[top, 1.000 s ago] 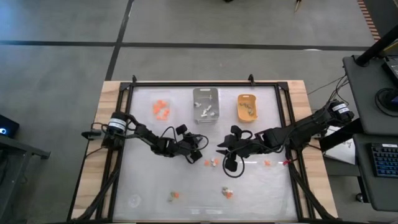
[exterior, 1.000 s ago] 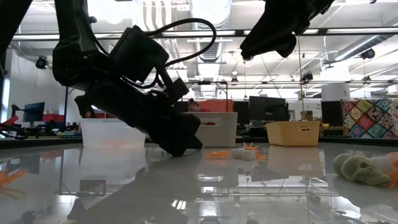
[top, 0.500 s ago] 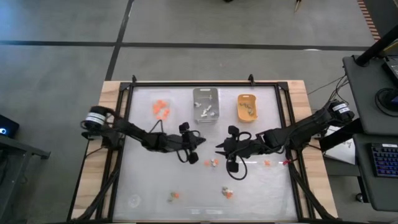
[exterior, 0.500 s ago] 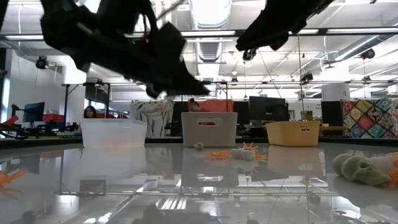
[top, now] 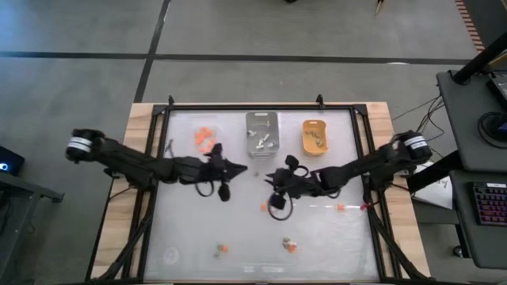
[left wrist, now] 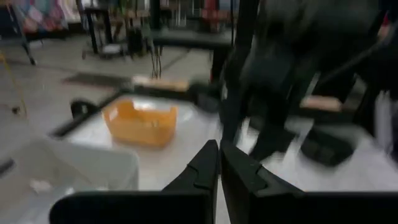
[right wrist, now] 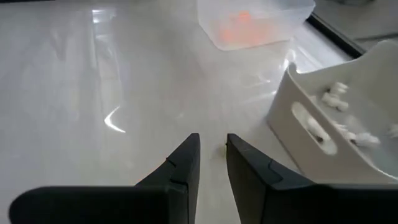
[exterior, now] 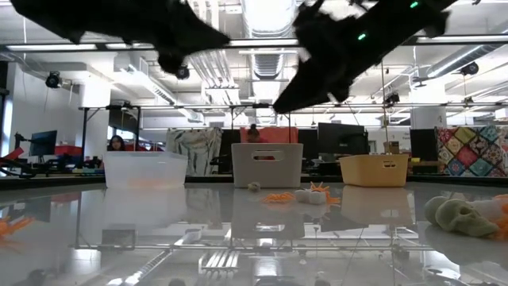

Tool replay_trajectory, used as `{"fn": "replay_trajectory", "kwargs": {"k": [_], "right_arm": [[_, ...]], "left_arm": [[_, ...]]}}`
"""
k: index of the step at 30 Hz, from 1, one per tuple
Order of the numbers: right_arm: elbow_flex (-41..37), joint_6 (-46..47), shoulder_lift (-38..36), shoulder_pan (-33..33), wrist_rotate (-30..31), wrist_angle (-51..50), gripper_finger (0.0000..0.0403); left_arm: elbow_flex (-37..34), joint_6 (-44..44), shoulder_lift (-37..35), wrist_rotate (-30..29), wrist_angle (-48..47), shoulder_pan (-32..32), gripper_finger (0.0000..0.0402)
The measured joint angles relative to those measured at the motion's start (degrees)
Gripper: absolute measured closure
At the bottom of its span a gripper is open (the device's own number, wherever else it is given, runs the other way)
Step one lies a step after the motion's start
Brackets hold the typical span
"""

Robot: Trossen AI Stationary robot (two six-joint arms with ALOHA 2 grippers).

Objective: Sort Halloween decoration
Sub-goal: Put the cream white skull toy into the yellow bin

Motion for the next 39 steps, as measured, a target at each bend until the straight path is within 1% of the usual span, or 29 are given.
{"fn": "replay_trajectory", "kwargs": {"k": [4, 7, 9, 15, 19, 22, 25, 30, 39], "right_arm": [[2.9, -0.8, 5.4, -1.6, -0.6, -0.3, 0.0325], [5.0, -4.9, 8.7, -2.0, -4.4, 0.8, 0.0308], [6.3, -6.3, 10.6, -2.4, -6.1, 1.2, 0.0292], [8.1, -8.2, 14.2, -4.6, -5.7, 1.1, 0.0233], [8.0, -8.3, 15.9, -6.1, -5.7, 1.0, 0.0204], [7.9, -11.8, 17.6, -6.4, -5.3, 2.4, 0.0195], [7.9, -13.0, 19.0, -6.7, -4.7, 3.2, 0.0193], [7.9, -10.8, 19.7, -8.2, -3.8, 3.8, 0.0193], [7.7, -8.4, 20.5, -9.3, -4.8, 4.1, 0.0193]], "left_arm": [[-2.0, 0.2, -8.3, -1.3, -0.7, 0.0, 0.0401], [-3.5, 0.3, -13.4, -1.5, -2.1, 0.0, 0.0401], [-4.8, 0.3, -16.2, -1.6, -1.7, 0.0, 0.0401], [-9.0, 0.0, -22.3, -1.5, -1.9, 0.0, 0.0402], [-10.6, 0.0, -24.1, -1.5, -2.2, 0.0, 0.0402], [-11.0, 1.1, -24.6, -1.5, -1.9, 0.0, 0.0402], [-11.0, 1.9, -24.4, -1.5, -1.9, 0.0, 0.0402], [-11.0, 2.5, -24.3, -1.5, -1.8, 0.0, 0.0402], [-11.0, 2.9, -24.2, -1.5, -1.7, 0.0, 0.0402]]}}
